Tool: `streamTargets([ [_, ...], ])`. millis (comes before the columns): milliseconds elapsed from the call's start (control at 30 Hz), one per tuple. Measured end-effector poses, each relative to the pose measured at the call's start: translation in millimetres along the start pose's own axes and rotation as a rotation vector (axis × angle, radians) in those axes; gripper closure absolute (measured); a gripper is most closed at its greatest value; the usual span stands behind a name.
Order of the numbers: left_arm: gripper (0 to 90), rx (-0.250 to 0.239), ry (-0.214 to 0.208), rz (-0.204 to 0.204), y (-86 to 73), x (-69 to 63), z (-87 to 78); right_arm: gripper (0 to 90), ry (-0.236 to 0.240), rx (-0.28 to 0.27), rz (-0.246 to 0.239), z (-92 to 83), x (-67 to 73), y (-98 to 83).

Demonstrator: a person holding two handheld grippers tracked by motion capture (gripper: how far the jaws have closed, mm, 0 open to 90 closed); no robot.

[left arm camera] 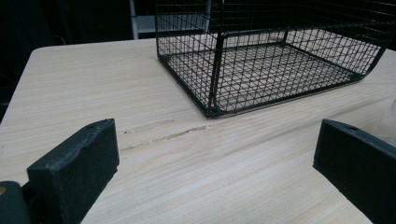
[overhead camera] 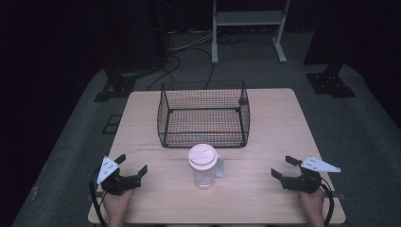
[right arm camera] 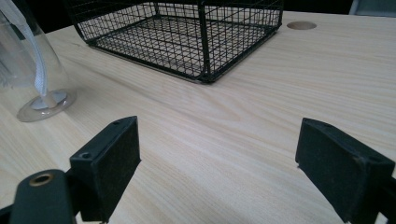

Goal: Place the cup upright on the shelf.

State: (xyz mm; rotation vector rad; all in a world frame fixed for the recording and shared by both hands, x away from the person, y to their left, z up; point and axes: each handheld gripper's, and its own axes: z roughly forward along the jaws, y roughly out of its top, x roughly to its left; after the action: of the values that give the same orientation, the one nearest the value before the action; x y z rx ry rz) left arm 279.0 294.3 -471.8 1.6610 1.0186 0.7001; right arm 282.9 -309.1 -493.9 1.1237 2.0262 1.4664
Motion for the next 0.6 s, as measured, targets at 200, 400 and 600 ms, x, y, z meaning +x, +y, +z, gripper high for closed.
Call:
streamTargets([
  [200,0.0,0.002,-0.016,-0.001,0.3,-2.6,1.5,12.8,0.001,-0.002,0.001,-0.1,-0.1,0.0],
  [400,0.0,0.003,-0.027,0.002,0.8,-4.6,2.0,12.8,0.005,-0.005,0.002,-0.5,-0.4,-0.1],
  [600,0.0,-0.004,-0.053,0.016,3.4,-8.6,1.5,12.8,0.008,-0.006,-0.002,-0.7,-0.1,-0.1],
])
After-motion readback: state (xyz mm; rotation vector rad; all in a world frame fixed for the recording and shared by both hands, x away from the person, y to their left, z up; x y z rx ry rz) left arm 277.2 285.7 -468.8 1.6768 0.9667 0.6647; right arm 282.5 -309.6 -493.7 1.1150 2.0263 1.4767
